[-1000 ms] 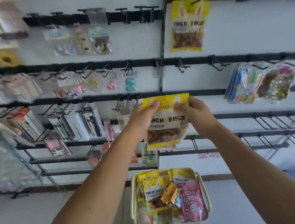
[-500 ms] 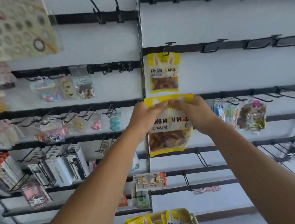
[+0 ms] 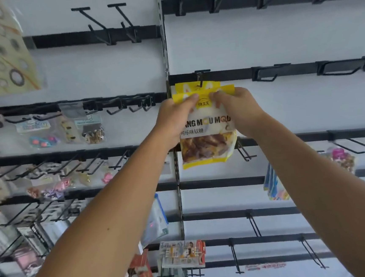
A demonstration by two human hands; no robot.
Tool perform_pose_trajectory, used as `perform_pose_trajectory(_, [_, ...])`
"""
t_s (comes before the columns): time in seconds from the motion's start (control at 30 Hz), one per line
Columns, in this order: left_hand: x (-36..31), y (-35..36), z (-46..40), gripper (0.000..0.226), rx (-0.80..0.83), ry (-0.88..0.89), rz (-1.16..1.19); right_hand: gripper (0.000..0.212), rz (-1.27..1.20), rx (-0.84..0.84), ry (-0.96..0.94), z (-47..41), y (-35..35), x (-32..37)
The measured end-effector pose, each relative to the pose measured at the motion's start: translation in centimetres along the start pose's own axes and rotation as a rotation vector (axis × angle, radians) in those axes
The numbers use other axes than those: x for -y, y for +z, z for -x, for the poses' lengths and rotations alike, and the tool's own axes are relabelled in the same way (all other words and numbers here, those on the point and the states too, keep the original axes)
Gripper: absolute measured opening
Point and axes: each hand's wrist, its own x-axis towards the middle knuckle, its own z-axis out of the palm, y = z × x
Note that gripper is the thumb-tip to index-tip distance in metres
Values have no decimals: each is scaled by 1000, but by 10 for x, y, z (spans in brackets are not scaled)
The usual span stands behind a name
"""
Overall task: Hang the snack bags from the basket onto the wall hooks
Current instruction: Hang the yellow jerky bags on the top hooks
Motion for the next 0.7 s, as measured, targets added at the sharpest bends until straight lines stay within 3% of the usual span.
perform_pose_trajectory(0.23, [-11, 6, -33, 21, -52, -9, 5, 29, -56, 27, -35, -38, -7, 0])
perform_pose_trajectory(0.53, [-15, 8, -49, 21, -71, -29, -15, 30, -41, -3, 6, -58, -3, 1])
perform_pose_trajectory(0.7, [-23, 12, -54, 23, -49, -21, -35, 21, -54, -31, 19, -65, -5, 4])
